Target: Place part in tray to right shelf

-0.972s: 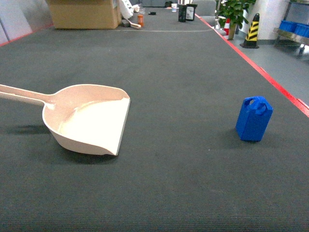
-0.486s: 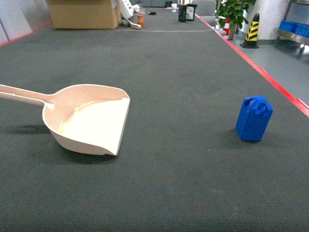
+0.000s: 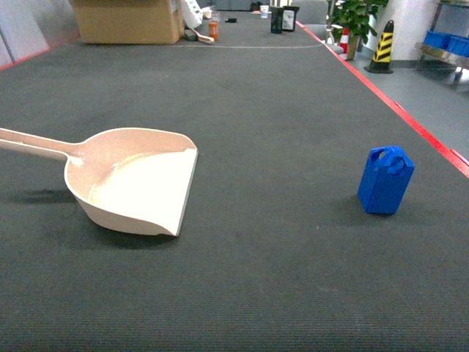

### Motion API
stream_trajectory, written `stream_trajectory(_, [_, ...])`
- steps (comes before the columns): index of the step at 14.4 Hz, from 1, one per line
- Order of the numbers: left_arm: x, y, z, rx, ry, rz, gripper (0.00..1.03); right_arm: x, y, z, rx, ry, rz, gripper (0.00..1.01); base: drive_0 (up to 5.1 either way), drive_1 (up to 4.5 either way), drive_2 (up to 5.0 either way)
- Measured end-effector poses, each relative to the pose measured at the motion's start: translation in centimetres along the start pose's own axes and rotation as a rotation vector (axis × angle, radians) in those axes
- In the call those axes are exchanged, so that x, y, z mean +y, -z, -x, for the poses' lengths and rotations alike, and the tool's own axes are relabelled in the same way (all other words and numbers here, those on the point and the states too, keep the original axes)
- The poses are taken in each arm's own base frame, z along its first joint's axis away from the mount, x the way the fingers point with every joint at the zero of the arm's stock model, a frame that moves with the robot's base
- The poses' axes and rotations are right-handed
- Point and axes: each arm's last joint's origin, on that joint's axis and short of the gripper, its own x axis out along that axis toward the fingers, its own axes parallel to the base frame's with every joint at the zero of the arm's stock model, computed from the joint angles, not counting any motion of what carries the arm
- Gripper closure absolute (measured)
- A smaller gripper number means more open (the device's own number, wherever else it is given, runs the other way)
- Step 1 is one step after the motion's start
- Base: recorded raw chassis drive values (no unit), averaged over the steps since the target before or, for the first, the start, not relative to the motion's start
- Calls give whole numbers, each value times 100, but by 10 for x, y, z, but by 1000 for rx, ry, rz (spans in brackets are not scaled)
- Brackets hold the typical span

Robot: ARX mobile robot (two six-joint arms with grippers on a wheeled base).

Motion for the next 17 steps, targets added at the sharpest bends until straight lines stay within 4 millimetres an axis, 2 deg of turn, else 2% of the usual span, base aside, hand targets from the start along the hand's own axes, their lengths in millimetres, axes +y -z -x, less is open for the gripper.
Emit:
stream_trajectory(10, [0,0,0,0,0,0,5,0,0,0,0,0,0,3,0,0,0])
stream_trajectory(11, [-2,4,-1,111,-64,19,5,0,0,0,0,0,0,3,0,0,0])
stream_trajectory(12, [-1,3,-11,176,-109,33,5,0,0,0,0,0,0,3,0,0,0])
stream_trajectory(14, [12,-8,-44,169,-103,144,5,0,0,0,0,0,0,3,0,0,0])
stream_trajectory(16, [23,-21,-97,142,-10,304,5,0,0,0,0,0,0,3,0,0,0])
stream_trajectory(17, [33,-18,-128,162,2,405,5,0,0,0,0,0,0,3,0,0,0])
